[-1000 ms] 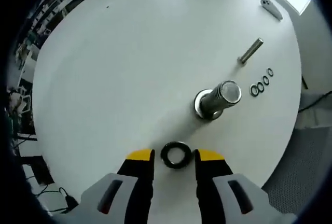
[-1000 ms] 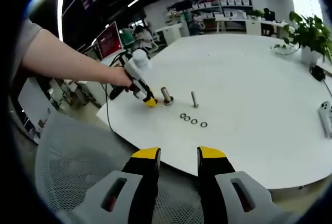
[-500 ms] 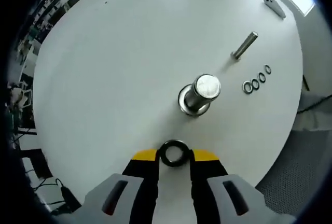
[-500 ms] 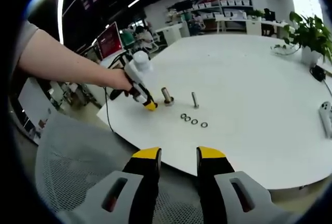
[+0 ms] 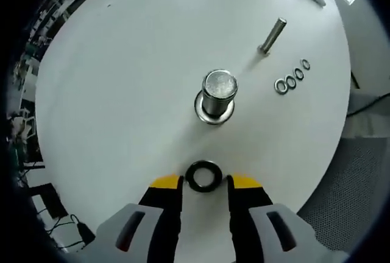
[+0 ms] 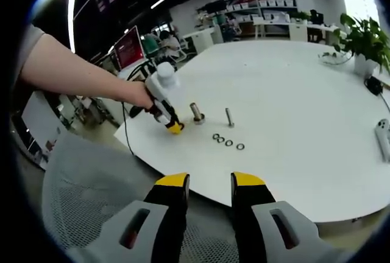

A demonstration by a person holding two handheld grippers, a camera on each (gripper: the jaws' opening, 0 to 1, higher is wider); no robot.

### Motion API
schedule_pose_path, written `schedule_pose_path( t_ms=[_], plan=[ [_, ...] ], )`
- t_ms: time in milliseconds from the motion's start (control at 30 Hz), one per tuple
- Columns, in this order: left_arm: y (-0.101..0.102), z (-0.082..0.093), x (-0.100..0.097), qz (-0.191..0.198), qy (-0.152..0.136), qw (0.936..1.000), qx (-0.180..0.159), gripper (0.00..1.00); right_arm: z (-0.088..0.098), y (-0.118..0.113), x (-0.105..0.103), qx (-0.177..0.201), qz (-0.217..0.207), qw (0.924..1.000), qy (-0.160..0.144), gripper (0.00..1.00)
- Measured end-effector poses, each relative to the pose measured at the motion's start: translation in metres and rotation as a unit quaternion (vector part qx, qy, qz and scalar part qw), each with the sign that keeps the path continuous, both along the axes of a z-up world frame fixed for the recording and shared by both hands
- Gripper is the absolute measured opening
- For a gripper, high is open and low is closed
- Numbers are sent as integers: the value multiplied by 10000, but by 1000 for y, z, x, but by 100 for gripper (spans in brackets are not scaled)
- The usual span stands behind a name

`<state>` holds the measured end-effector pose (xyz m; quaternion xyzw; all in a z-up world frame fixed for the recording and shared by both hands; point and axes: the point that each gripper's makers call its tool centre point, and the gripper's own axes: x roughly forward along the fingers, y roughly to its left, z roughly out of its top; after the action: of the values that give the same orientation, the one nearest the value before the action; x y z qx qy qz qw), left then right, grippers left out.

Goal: Place the washer onto the threaded stud by aligning its center hole with the stud, sliding it down to the base, and recovering from edge contact or off-axis alignment until the washer reaches the visible bottom stop.

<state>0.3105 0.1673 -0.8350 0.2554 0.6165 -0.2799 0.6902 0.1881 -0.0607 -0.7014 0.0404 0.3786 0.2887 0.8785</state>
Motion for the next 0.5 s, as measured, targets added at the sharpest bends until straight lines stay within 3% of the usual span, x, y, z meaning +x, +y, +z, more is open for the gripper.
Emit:
schedule_pose_path(
  t_ms=[500],
  plan=[
    [-2,2,-2,45,126,9998,130,27,1,-1,1,21,-52,10000,-25,29]
  ],
)
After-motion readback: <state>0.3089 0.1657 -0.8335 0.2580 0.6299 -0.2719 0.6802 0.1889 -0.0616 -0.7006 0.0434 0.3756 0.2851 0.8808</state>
